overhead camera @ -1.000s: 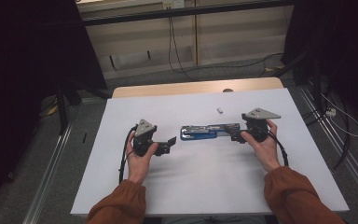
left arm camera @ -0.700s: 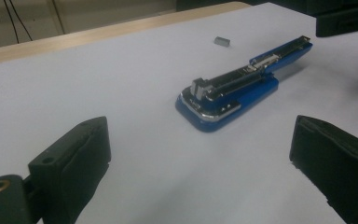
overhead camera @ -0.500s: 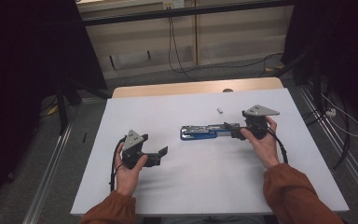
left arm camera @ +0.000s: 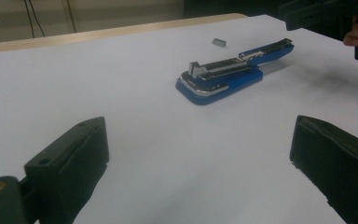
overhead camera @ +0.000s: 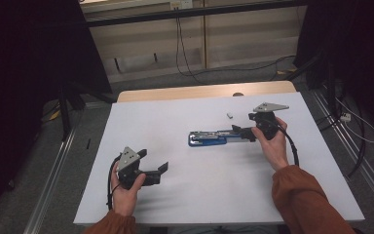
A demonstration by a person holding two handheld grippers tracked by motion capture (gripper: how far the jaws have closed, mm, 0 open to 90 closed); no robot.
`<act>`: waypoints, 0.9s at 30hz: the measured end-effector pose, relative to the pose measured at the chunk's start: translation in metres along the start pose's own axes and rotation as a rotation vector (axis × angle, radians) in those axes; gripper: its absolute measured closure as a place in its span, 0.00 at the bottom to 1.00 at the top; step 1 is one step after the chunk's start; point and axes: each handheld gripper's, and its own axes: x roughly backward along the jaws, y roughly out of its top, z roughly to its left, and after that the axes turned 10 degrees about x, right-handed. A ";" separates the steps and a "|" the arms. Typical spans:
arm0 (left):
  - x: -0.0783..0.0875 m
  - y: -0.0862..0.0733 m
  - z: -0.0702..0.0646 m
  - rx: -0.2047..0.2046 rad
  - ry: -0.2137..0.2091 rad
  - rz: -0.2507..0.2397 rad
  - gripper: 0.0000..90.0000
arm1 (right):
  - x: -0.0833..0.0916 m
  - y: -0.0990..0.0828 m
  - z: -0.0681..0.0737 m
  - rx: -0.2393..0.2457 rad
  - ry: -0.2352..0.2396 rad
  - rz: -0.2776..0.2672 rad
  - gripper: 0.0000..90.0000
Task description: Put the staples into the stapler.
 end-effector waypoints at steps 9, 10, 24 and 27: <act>0.018 -0.008 -0.005 -0.017 -0.017 -0.013 0.05 | -0.020 0.021 -0.012 0.019 0.018 0.061 0.14; 0.019 -0.008 -0.006 -0.019 -0.015 -0.016 0.05 | -0.022 0.022 -0.014 0.013 0.020 0.072 0.14; 0.017 -0.006 -0.003 -0.012 -0.022 -0.009 0.05 | -0.056 0.040 -0.032 0.041 0.049 0.210 0.13; 0.019 -0.006 -0.002 -0.010 -0.020 -0.017 0.05 | -0.060 0.044 -0.032 0.050 0.054 0.215 0.16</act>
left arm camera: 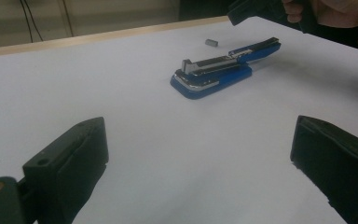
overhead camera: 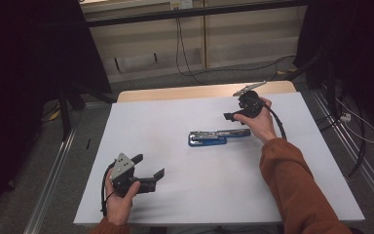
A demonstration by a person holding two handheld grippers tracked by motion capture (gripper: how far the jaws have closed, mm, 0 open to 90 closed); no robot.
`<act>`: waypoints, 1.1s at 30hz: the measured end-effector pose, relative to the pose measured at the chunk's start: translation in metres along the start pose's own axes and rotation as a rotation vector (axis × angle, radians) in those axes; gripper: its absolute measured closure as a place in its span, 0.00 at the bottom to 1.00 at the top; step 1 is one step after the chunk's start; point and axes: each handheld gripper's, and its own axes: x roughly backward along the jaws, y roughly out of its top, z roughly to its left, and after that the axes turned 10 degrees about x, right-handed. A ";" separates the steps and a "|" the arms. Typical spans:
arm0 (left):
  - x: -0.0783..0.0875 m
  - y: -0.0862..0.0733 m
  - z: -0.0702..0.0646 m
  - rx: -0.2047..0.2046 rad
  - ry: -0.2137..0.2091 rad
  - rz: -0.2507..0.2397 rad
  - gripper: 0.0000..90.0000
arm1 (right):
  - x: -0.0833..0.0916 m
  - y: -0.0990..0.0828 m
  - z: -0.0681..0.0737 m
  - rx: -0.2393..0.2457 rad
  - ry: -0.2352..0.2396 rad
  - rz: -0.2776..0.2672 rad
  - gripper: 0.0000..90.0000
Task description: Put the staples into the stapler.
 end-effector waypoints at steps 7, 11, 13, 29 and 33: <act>0.000 -0.001 0.000 -0.004 -0.003 0.011 0.05 | -0.012 0.007 -0.009 0.004 0.022 0.084 0.29; -0.001 -0.001 0.000 -0.001 -0.003 0.018 0.05 | -0.019 0.009 -0.014 0.009 0.029 0.115 0.38; -0.001 -0.001 0.000 -0.005 -0.003 0.015 0.05 | -0.023 0.009 -0.016 0.006 0.034 0.140 0.42; -0.001 -0.002 0.002 -0.001 0.007 0.030 0.05 | -0.047 0.017 -0.018 0.037 0.046 0.276 0.73; -0.001 -0.003 0.002 -0.002 0.005 0.032 0.05 | -0.050 0.017 -0.019 0.038 0.034 0.292 0.75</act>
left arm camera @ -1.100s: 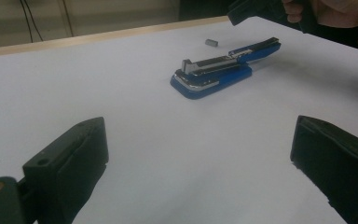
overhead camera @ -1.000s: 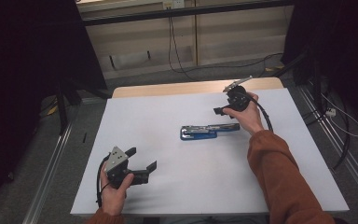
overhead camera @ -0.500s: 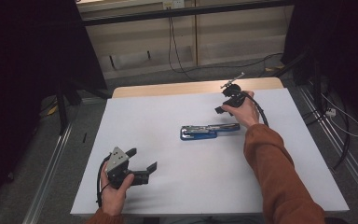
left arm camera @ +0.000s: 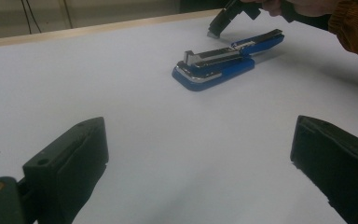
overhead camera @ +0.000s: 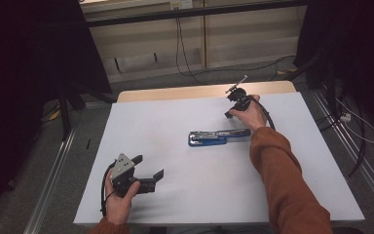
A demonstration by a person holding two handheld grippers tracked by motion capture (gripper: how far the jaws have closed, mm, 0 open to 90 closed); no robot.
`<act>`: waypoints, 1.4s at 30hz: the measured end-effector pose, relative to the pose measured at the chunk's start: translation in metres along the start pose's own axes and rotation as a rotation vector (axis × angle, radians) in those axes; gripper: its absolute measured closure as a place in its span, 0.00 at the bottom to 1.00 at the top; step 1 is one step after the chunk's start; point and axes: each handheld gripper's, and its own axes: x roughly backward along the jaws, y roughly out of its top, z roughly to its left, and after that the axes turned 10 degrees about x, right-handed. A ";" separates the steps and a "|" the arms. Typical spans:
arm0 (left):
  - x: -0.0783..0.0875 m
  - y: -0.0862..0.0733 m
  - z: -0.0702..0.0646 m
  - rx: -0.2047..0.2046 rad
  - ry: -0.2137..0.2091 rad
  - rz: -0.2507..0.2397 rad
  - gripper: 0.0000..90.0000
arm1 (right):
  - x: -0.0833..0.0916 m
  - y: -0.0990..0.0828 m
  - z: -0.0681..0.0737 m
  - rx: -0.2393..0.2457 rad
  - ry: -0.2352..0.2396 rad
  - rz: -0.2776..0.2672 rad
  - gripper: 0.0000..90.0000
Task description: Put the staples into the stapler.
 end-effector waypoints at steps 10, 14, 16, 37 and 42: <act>0.000 0.000 0.000 0.006 0.002 0.006 0.05 | -0.006 -0.002 -0.003 -0.004 -0.002 0.020 0.84; -0.001 0.000 0.001 0.004 0.001 0.009 0.05 | -0.006 -0.002 -0.002 0.000 -0.004 0.027 0.84; -0.001 0.000 0.001 0.004 0.001 0.010 0.05 | -0.006 -0.002 -0.003 -0.003 0.002 0.020 0.84; -0.001 0.000 0.001 0.009 0.003 0.011 0.05 | 0.001 -0.005 -0.001 -0.003 0.029 -0.002 0.88; 0.000 0.001 0.003 0.014 0.006 0.005 0.06 | 0.006 -0.006 0.004 0.019 0.054 -0.028 0.88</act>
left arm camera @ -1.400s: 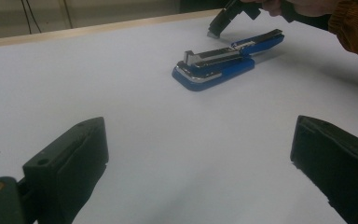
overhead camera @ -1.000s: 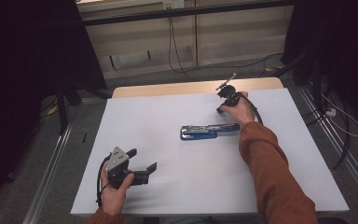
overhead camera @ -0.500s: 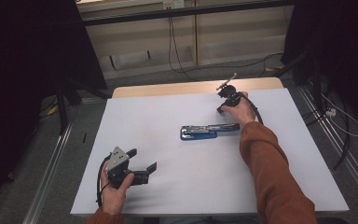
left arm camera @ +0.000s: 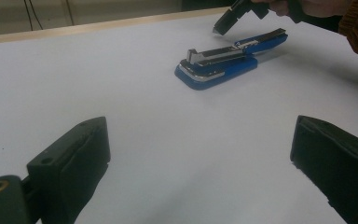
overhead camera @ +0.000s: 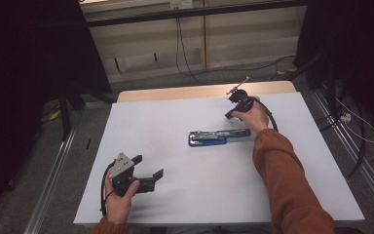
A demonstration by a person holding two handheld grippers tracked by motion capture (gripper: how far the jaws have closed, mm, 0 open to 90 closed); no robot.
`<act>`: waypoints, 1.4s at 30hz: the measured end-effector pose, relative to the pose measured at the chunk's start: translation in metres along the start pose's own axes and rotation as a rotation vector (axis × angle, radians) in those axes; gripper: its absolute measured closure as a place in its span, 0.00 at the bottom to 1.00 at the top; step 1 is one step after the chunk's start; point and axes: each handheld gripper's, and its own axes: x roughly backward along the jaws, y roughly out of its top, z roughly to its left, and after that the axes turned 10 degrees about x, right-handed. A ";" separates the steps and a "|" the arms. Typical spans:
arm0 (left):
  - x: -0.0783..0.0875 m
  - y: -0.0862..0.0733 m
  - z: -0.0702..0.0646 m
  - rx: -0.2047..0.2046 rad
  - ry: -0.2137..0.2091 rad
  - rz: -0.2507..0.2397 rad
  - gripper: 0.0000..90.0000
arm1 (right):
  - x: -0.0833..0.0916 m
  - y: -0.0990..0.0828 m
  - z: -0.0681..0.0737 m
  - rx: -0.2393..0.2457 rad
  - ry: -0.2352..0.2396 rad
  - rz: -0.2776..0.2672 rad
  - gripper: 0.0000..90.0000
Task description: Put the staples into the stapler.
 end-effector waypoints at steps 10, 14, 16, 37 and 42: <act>0.000 0.000 0.000 0.008 0.003 -0.004 0.06 | 0.012 -0.002 0.007 0.021 0.016 -0.051 0.88; -0.001 0.000 0.001 0.013 0.006 -0.009 0.05 | 0.016 -0.004 0.009 0.036 0.023 -0.067 0.88; 0.000 0.001 0.001 0.015 0.012 -0.011 0.05 | 0.018 -0.005 0.011 0.040 0.029 -0.075 0.88; 0.000 0.001 0.002 0.021 0.016 -0.012 0.05 | 0.039 -0.012 0.030 0.128 0.087 -0.170 0.88; -0.001 0.001 0.002 0.028 0.016 -0.015 0.05 | 0.045 -0.008 0.038 0.153 0.094 -0.191 0.88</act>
